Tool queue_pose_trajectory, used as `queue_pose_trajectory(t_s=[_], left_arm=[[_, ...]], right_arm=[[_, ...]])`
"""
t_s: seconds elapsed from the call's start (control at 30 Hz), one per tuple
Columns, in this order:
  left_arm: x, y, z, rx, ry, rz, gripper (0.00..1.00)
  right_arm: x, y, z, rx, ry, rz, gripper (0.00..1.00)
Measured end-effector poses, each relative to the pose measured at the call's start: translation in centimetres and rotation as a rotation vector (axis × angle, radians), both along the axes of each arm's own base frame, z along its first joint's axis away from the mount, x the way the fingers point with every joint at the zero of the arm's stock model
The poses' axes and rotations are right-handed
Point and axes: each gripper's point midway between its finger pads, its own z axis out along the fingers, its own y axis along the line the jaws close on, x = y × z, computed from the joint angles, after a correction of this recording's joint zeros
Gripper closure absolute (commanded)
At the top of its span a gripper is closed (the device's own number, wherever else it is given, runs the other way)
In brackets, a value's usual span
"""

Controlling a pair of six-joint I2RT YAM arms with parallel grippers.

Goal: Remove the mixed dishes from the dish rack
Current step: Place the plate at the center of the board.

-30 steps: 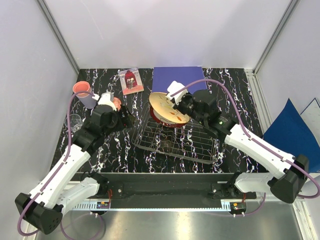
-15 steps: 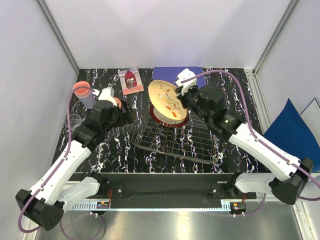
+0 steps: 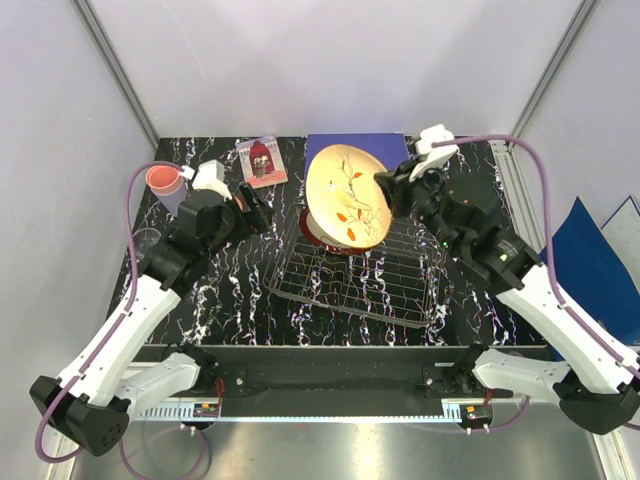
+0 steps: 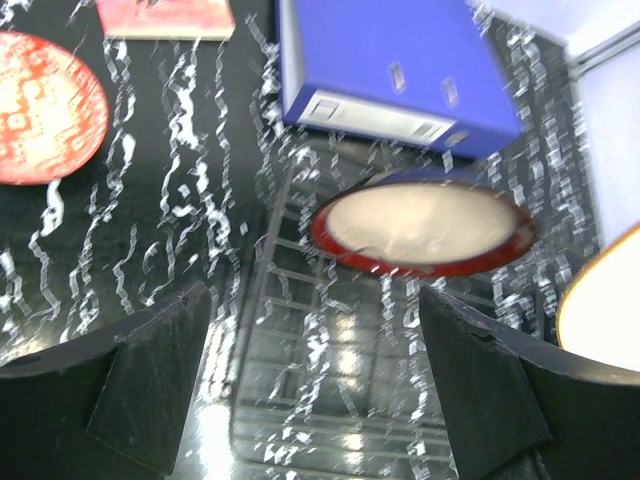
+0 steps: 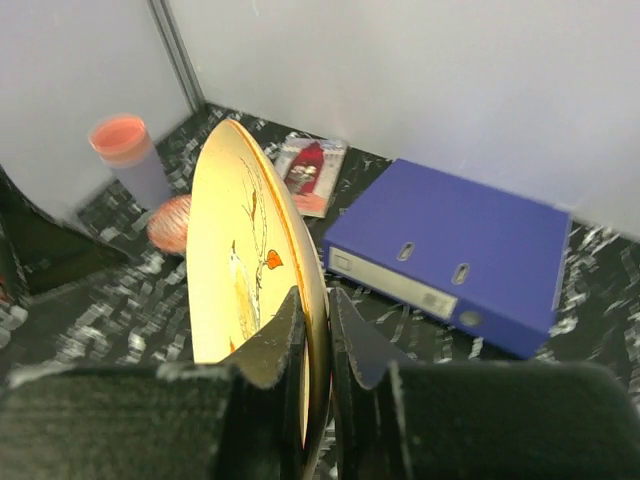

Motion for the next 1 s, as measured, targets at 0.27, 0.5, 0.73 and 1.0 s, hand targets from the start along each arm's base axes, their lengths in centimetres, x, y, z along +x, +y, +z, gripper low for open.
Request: queue_pose_trajectory(t_s=[0.27,0.5,0.73,1.0], left_arm=[[-0.1,-1.9,4.3,-0.191,-0.181,-0.059,0.01],[-1.1,-4.5,10.2,-0.416,-0.336,-0.241,0.01],[0.8,-8.5,9.8,-0.552,-0.233,-0.407,0.01],[1.1,-10.8,8.9,-0.649,-0.145,-0.508,0.05]], right_arm=[[2.7,-4.9,-0.1,0.404,0.227,-0.127,1.00],[5.2,-5.5,-4.4,0.713,0.445,-0.095,1.00],[5.6,-2.5,-5.6,0.814,0.570,0.052,1.00],[4.9,-1.5,-3.5,0.838,0.535,0.163,1.00]])
